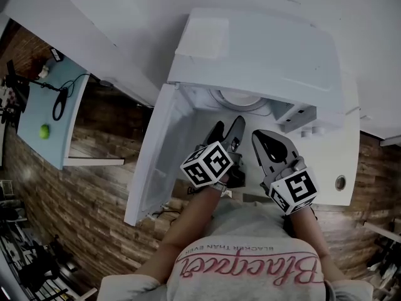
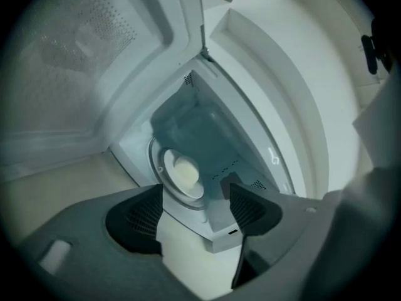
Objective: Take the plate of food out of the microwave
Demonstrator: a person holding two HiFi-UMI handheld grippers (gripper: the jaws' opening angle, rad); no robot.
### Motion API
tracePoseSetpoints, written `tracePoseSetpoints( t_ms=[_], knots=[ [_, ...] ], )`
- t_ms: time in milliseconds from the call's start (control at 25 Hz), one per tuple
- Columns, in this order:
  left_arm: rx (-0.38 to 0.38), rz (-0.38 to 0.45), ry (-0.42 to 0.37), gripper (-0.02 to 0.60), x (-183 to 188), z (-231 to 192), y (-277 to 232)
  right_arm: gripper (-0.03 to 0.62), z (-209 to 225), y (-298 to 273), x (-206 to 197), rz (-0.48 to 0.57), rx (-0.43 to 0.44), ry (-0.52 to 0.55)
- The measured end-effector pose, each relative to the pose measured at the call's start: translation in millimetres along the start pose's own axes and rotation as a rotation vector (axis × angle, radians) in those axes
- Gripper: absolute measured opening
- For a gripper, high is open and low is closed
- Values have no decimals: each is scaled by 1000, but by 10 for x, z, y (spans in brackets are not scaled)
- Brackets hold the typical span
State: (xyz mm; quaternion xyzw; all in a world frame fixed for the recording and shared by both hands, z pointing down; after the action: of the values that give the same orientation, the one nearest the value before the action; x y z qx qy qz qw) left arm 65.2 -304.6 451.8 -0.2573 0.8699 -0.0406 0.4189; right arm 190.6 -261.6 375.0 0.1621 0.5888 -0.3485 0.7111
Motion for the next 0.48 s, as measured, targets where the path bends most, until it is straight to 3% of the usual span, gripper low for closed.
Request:
tracePoseSetpoints(
  t_ms=[480],
  knots=[
    [136, -81, 295, 337, -176, -285, -511, 12, 272, -173, -67, -64, 32, -25]
  ],
)
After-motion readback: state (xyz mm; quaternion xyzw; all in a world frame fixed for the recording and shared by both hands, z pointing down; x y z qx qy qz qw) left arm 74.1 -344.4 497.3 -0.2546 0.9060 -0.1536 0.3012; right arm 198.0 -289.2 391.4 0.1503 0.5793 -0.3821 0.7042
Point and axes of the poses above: the fingertips, and each gripper's own axes: y backward along the fingers, z to its right, x out of its top, the point moved 6 cm from there along y, backward along the fingers, and after that the axes turned 9 degrees about -y, right-handed, at the moved point
